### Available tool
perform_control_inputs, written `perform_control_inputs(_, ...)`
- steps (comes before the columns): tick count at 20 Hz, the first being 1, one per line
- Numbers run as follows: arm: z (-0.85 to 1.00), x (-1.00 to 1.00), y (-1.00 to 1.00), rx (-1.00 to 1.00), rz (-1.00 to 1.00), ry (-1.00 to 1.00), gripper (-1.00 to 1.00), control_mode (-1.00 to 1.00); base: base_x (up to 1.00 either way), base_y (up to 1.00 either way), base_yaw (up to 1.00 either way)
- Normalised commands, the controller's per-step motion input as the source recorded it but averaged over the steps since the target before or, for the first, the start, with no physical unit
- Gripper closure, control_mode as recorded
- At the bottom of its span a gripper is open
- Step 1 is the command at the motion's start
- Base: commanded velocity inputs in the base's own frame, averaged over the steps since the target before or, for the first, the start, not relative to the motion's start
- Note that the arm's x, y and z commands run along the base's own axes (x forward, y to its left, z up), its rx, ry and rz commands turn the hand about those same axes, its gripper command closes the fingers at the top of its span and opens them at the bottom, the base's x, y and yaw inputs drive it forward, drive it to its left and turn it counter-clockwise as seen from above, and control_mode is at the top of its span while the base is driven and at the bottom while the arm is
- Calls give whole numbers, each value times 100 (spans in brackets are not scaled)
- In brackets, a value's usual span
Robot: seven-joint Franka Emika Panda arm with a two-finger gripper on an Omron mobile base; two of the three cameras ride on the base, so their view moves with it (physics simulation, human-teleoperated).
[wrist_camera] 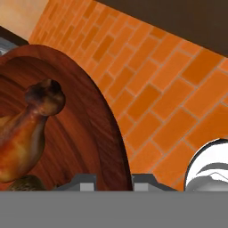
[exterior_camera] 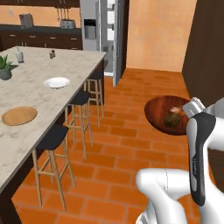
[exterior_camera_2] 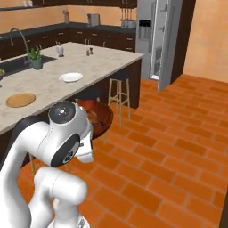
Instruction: Pick the chicken drumstick and mushroom from their plates and place them in the bowl. Then put the bowl in the fridge.
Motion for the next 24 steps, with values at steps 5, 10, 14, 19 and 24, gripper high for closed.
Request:
perform_control_inputs(5, 0, 0, 0, 0, 0, 0, 100, 100, -100, 82, -4)
perform_control_inputs(10, 0, 0, 0, 0, 0, 0, 100, 100, -80, 100, -4)
perform_control_inputs(14, 0, 0, 0, 0, 0, 0, 100, 100, -36, 100, 27)
perform_control_inputs(19, 0, 0, 0, 0, 0, 0, 100, 100, 1, 100, 46)
perform_control_inputs(24, 0, 0, 0, 0, 0, 0, 100, 100, 82, 100, 42)
